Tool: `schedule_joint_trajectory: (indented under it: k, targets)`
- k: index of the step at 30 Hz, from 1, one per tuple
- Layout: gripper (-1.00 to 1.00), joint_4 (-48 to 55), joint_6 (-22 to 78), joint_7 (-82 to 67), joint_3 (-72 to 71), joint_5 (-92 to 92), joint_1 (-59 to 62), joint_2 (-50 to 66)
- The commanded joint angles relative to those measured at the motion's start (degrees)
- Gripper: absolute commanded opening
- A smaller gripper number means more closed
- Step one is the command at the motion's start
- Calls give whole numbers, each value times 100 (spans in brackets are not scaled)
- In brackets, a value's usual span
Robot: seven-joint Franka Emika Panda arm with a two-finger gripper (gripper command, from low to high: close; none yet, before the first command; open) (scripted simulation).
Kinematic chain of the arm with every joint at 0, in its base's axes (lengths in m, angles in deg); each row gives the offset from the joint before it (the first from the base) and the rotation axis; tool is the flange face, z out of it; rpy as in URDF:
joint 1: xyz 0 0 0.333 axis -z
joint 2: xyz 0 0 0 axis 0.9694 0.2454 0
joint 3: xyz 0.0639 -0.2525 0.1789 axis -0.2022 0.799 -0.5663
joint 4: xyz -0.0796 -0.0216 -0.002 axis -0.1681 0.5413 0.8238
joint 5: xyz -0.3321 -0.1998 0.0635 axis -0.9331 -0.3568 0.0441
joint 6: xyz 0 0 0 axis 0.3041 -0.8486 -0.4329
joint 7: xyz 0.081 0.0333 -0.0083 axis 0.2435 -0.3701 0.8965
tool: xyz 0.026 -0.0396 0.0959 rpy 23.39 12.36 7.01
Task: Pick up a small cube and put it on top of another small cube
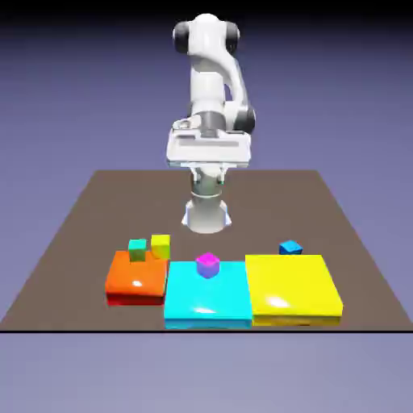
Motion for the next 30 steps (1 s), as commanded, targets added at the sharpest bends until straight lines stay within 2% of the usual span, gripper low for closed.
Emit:
schedule_joint_trajectory:
  k: [1, 24, 30]
  targets:
    - [0, 122, 249, 38, -162, -116, 20, 206]
    - [0, 2906, 5980, 903, -3877, -2801, 464, 4956]
    - [0, 3262, 7328, 1067, -4659, -3662, 441, 6202]
